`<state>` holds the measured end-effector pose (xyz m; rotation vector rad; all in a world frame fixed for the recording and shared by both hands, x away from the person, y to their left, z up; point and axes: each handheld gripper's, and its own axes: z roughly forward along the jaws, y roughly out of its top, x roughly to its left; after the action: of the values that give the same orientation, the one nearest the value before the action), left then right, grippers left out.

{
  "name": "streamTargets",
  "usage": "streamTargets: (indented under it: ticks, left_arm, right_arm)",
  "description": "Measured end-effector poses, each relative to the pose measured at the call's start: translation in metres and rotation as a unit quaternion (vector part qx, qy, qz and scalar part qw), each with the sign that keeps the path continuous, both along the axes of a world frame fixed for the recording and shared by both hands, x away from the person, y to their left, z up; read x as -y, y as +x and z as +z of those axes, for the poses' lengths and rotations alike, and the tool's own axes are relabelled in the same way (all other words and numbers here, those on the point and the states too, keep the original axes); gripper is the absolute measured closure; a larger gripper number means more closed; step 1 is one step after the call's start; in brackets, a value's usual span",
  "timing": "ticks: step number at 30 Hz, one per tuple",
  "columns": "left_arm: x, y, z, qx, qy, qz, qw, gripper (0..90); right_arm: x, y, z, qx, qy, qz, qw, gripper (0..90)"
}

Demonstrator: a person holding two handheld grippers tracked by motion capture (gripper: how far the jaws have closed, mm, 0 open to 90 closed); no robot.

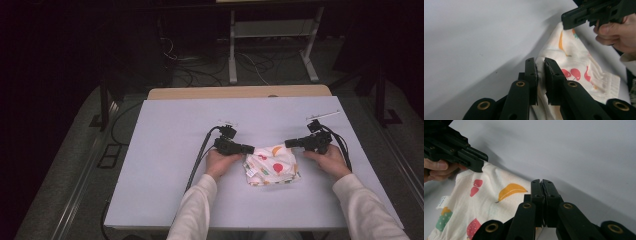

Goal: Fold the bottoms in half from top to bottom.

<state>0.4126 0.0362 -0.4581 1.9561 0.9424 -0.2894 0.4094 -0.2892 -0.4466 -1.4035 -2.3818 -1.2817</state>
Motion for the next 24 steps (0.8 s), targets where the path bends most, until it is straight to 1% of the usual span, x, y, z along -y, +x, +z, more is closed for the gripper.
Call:
streamTargets:
  ticks: [2,5,7,10,12,14,18,21,24]
  left_arm:
    - [0.000,-0.002,0.003,0.006,0.006,-0.001,1.0000,81.3]
    - [-0.002,-0.004,0.009,0.016,0.010,-0.002,0.9998,81.6]
    - [-0.005,-0.005,0.014,0.022,0.015,-0.003,0.9996,81.7]
    - [-0.010,-0.005,0.019,0.028,0.024,-0.001,0.9993,81.9]
    - [-0.015,-0.005,0.022,0.031,0.028,0.001,0.9991,82.0]
    - [-0.019,-0.005,0.025,0.035,0.031,0.005,0.9989,82.0]
    - [-0.027,-0.004,0.029,0.036,0.036,0.009,0.9986,82.0]
    - [-0.031,-0.003,0.030,0.042,0.044,0.012,0.9981,81.9]
    - [-0.034,-0.002,0.030,0.046,0.048,0.017,0.9976,81.9]
  right_arm:
    - [0.000,-0.001,0.002,0.003,0.000,-0.004,1.0000,86.8]
    - [-0.004,-0.004,0.005,0.005,-0.011,-0.011,0.9999,86.9]
    - [-0.006,-0.004,0.006,0.006,-0.018,-0.011,0.9998,87.0]
    - [-0.007,-0.004,0.007,0.007,-0.011,-0.014,0.9998,87.1]
    - [-0.012,-0.004,0.008,0.004,-0.002,-0.015,0.9999,87.2]
    - [-0.014,-0.004,0.009,0.005,0.000,-0.015,0.9999,87.2]
    - [-0.022,-0.002,0.009,0.005,0.001,-0.017,0.9998,87.2]
    - [-0.027,0.000,0.007,0.002,0.004,-0.017,0.9998,87.2]
    - [-0.033,0.001,0.007,0.002,-0.001,-0.018,0.9998,87.2]
